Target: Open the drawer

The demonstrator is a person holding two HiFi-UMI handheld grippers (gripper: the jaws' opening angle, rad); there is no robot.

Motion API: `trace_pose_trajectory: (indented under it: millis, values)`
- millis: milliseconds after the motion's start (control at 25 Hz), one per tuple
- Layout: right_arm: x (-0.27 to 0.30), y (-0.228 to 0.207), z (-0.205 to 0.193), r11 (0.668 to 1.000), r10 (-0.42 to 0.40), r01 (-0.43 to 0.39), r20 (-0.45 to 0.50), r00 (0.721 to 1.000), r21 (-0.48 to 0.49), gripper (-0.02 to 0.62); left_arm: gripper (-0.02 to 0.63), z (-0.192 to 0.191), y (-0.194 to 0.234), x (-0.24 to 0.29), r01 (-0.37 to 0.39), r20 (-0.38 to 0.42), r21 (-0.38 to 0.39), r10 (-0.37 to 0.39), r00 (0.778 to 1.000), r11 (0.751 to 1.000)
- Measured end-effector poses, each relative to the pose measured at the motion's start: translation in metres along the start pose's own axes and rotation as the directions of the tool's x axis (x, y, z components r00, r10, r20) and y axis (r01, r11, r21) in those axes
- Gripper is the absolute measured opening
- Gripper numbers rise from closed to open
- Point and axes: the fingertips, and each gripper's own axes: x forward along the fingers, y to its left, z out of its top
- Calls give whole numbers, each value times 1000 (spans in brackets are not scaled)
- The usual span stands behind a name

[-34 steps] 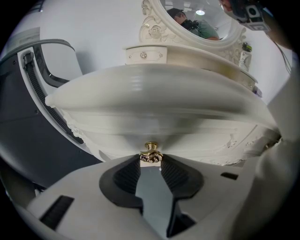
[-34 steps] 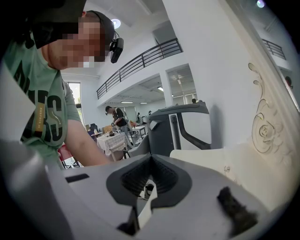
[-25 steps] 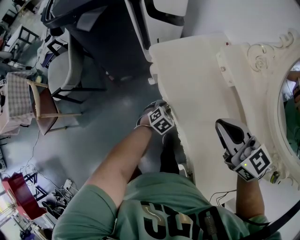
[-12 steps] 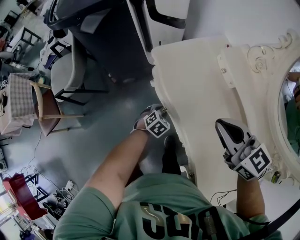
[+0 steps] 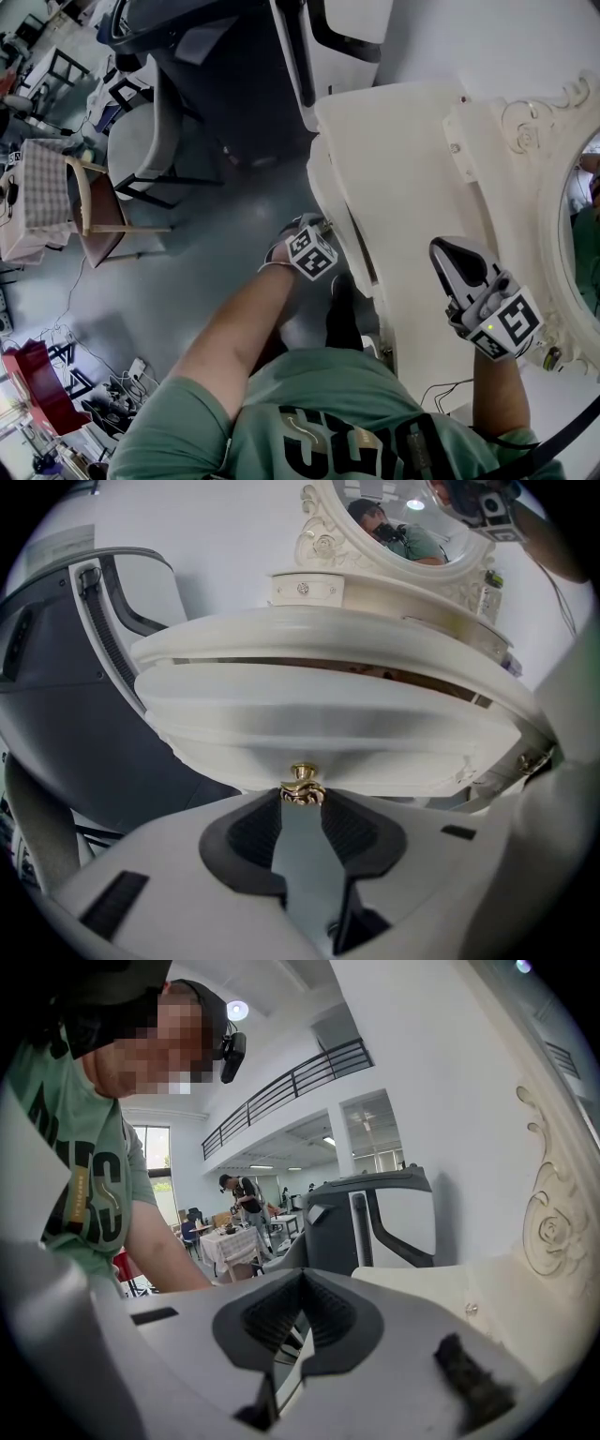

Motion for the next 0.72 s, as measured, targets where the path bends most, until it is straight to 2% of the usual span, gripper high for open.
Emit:
trace_pose_trajectory:
  millis: [720]
  values:
    - [20,9,3,1000,27,-27,6,1000,-7,11,138,-24,7,-13,-5,-12,-16,4,1000,1000]
